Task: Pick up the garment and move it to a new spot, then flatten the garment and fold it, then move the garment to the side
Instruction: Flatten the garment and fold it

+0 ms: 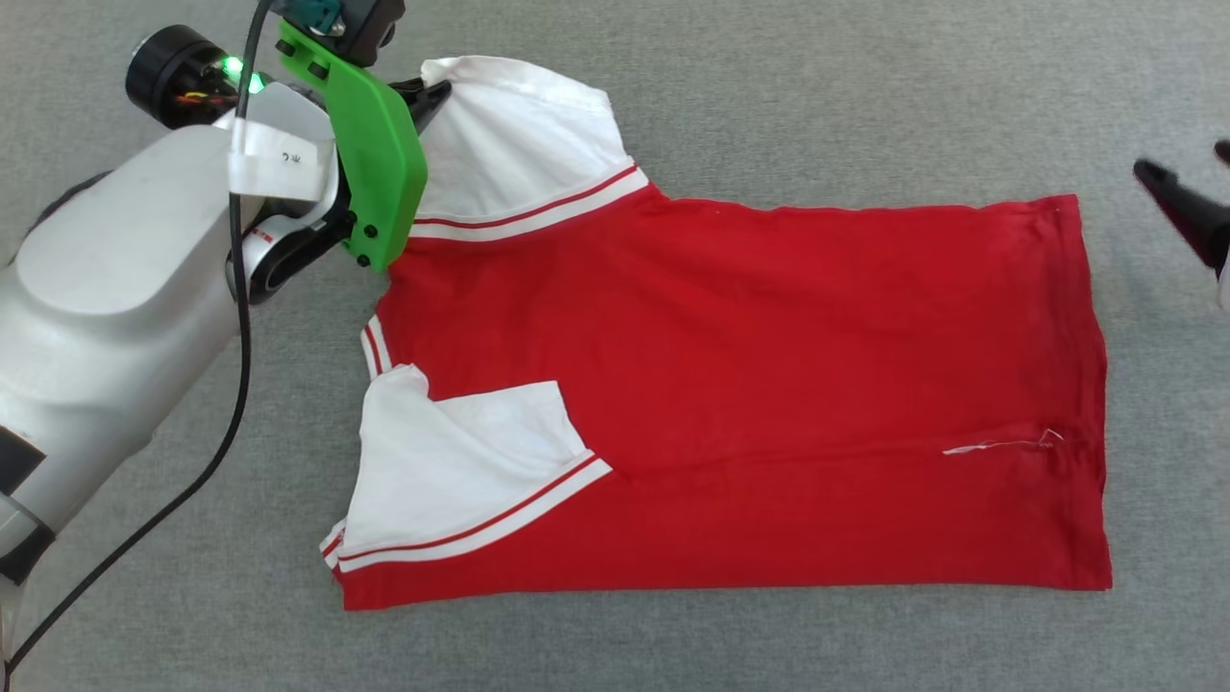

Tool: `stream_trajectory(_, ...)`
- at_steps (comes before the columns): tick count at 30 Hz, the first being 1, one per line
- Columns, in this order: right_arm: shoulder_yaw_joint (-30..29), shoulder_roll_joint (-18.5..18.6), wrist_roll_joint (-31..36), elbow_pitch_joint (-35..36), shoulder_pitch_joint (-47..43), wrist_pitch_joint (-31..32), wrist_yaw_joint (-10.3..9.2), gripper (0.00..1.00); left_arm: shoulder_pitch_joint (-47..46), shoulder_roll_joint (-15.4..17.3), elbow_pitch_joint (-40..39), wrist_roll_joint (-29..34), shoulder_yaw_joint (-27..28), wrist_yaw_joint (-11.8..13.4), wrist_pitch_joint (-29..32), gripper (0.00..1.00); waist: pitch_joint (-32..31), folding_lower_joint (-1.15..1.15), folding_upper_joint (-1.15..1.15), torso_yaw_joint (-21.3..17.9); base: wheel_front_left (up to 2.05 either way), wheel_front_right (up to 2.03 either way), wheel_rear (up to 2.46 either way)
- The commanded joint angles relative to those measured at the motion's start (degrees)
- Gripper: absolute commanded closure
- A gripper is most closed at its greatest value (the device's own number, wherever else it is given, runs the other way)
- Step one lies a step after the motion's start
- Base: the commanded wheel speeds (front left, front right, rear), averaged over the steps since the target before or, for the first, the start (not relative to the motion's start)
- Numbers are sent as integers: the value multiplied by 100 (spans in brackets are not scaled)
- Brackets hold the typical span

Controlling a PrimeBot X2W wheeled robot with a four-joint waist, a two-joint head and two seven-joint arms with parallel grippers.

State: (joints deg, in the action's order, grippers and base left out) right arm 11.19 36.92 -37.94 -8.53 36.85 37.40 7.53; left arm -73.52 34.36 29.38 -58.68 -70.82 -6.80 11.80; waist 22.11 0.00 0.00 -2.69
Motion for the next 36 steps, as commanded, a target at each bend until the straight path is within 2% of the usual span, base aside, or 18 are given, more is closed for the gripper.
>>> stream_trajectory(1, 172, 68, -112, -49, 103, 250, -4, 0, 127, -19, -25, 57, 37, 59, -114, 100, 41, 0, 0, 95, 0, 0, 0)
stream_trajectory(4, 397, 134, -300, -188, 181, 640, -4, 0, 167, -19, -106, 103, 73, 144, -306, 100, 152, 0, 0, 155, 0, 0, 0)
stream_trajectory(8, 668, 175, -213, -431, 399, 849, -4, 0, 188, -33, -215, 145, 115, 233, -488, 100, 339, 0, 0, 226, 0, 0, 0)
stream_trajectory(16, 1075, -10, 16, -1089, 856, 712, -4, 0, 129, -55, -357, 233, 193, 348, -759, 100, 665, 0, 0, 342, 0, 0, 0)
stream_trajectory(25, 1669, -82, 2, -1695, 790, 523, -4, 0, 166, -47, -332, 251, 225, 364, -967, 100, 754, 0, 0, 366, 0, 0, 0)
stream_trajectory(26, 1703, -85, -23, -1714, 797, 420, -4, 67, 174, -42, -318, 246, 231, 362, -993, 100, 745, 0, 0, 361, 0, 0, 0)
stream_trajectory(27, 1717, -83, -32, -1734, 808, 316, -4, 99, 182, -39, -306, 241, 236, 359, -1011, 100, 734, 0, 0, 356, 0, 0, 0)
stream_trajectory(36, 1703, -70, -108, -1790, 783, -988, -4, 100, 465, -39, -107, 188, 193, 317, -1231, 100, 234, 0, 0, 267, 0, 0, 0)
